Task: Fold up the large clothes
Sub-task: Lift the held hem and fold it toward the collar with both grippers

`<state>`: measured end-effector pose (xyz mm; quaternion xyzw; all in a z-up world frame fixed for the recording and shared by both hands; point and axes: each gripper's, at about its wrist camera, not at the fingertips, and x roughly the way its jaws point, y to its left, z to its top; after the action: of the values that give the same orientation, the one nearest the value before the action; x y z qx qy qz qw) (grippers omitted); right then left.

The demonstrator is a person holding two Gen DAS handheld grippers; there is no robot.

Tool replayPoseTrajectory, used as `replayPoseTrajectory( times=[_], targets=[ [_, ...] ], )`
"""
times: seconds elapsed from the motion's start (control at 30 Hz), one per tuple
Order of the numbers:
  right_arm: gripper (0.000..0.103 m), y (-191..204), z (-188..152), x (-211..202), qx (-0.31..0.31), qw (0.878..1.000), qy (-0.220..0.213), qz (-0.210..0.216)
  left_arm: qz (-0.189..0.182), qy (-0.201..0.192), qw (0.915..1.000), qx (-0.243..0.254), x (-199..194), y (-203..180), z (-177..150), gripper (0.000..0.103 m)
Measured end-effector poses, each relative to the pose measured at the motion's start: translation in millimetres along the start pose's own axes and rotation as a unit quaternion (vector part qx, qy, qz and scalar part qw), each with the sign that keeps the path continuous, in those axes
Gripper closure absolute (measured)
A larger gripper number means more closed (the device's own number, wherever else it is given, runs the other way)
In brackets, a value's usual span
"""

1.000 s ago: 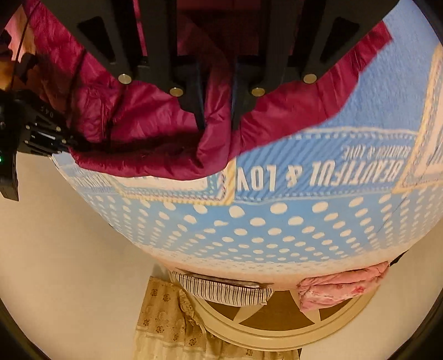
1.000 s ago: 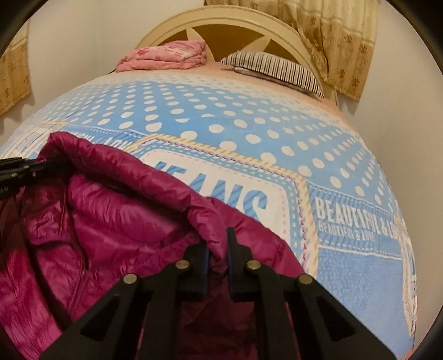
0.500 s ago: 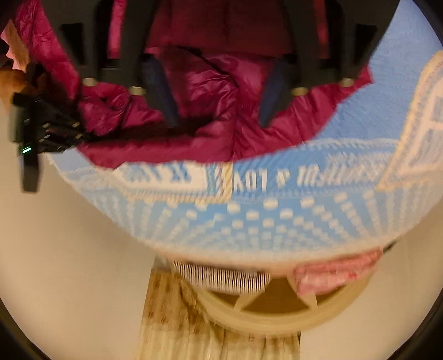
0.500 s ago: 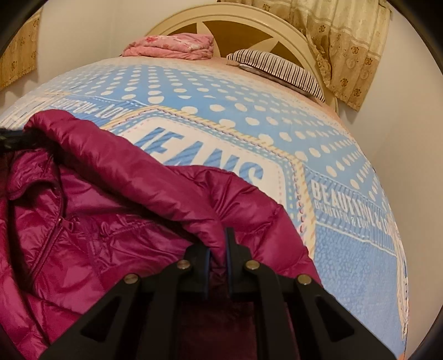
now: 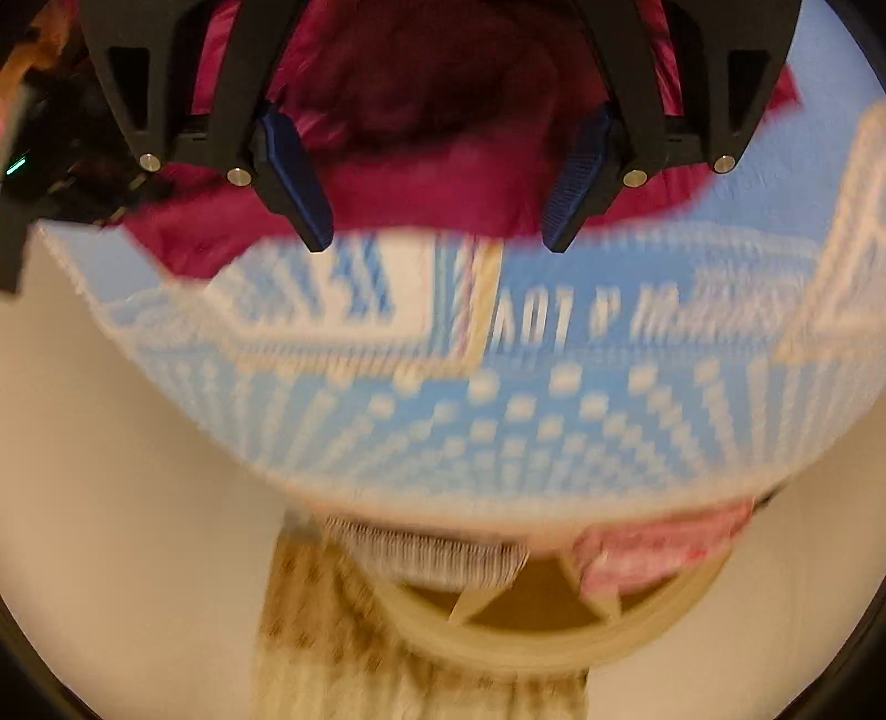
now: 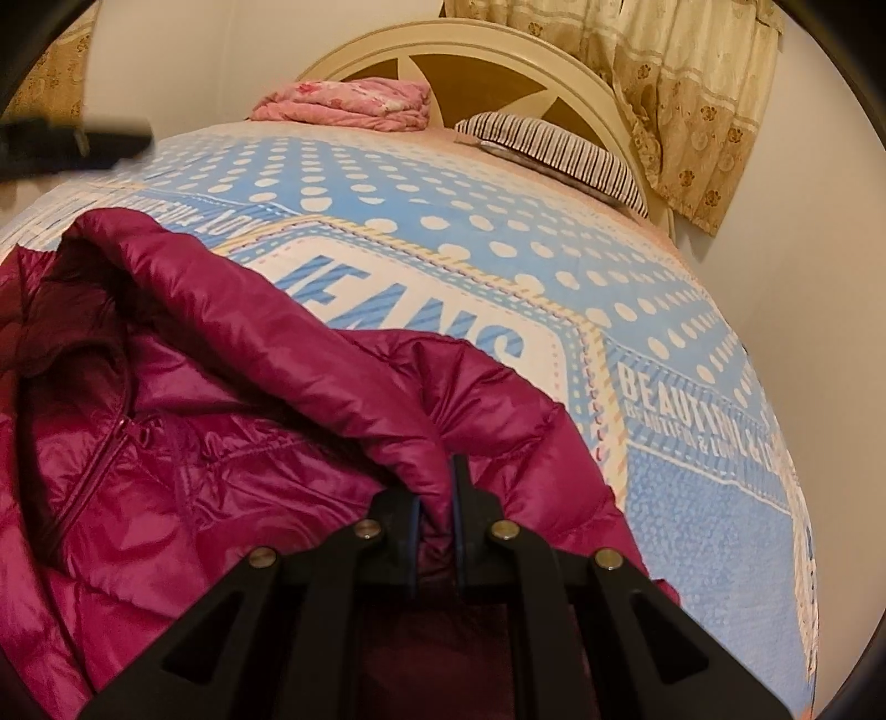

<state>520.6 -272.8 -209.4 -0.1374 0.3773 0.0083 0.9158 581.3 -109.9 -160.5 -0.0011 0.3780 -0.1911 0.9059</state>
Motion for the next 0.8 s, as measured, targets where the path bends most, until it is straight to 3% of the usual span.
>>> replayPoseTrajectory(
  times=[0.07,0.17,0.3,0.5,0.6,0.7,0.8],
  targets=[
    [0.093,-2,-1,-1,-0.001,1.0,-0.001,0.002,0.002,0.021,0.9998,-0.006,11,7,-18,0.025],
    [0.092,-2,-2,-6,-0.001,1.0,-0.004,0.011,-0.006,0.019,0.9997,-0.017,12,13,-27,0.025],
    [0.08,-7,-5,-21,0.018,0.999,-0.002,0.029,-0.004,0.024,0.9996,-0.015,14,14,-26,0.025],
    [0.076,-20,9,-60,0.098,0.993,-0.042,0.058,-0.006,0.027,0.9996,-0.007,11,7,-33,0.025],
    [0.076,-18,35,-51,0.15,0.985,-0.034,0.082,-0.003,0.027,0.9996,-0.002,12,3,-33,0.025],
    [0.075,-4,53,-30,0.157,0.984,-0.02,0.082,-0.004,0.023,0.9997,-0.006,3,4,-30,0.025],
    [0.075,11,54,-10,0.147,0.986,0.002,0.081,-0.017,-0.027,0.9994,-0.01,-29,3,-12,0.025]
  ],
)
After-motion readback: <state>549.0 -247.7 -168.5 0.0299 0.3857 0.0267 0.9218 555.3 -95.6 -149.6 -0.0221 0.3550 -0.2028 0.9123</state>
